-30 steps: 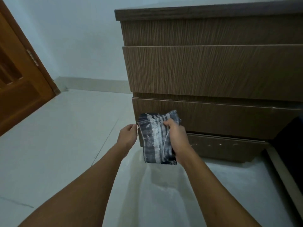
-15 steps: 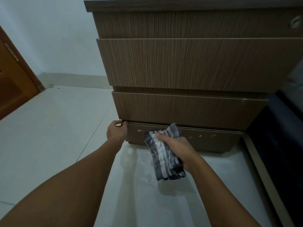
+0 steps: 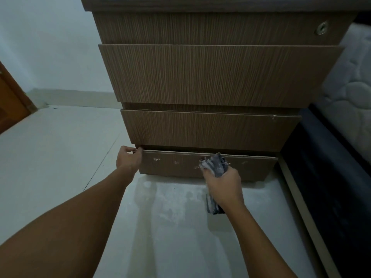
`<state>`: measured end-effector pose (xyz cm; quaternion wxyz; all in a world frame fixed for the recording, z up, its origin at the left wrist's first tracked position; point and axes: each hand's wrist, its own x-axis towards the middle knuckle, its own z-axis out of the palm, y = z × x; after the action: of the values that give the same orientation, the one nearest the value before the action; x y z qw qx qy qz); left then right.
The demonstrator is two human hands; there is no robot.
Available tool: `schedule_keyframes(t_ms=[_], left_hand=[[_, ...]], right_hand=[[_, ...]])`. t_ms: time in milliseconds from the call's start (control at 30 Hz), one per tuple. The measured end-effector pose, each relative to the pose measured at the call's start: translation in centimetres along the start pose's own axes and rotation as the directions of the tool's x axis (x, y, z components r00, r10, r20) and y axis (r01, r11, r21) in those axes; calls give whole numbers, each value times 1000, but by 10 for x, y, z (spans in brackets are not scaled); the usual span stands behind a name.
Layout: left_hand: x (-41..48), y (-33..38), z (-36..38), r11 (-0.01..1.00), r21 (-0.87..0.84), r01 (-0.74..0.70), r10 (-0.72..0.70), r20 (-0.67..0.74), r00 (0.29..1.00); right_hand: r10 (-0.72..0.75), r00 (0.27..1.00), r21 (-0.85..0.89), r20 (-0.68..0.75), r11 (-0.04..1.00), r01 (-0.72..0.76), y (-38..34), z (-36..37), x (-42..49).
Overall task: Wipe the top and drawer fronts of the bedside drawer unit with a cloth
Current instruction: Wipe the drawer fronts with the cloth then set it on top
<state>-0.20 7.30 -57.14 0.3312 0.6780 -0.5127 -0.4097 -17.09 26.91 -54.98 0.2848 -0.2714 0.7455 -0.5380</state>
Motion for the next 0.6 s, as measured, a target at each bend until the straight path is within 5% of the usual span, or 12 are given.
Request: schedule_keyframes(t_ms=[167,333,467,600], left_hand=[[-8,-6,-4,1000,1,19,-19,-13,1000],[-16,-15,-9,1000,-5,17,-17,-36,999],[-18,-18,-12,999,-6,37,-37,-27,999],[-19,-19,-14,998,-38,58,-58,-4,998]], right_hand=[[-274,888,-323,-370,934,153,17,-37,-1],[-475,775,-629,-416,766,132,24,-80,8],[-495,796,-689,-349,711,140,27,-93,18],[-232,943,-708,-238,706,-5,29,-97,32]])
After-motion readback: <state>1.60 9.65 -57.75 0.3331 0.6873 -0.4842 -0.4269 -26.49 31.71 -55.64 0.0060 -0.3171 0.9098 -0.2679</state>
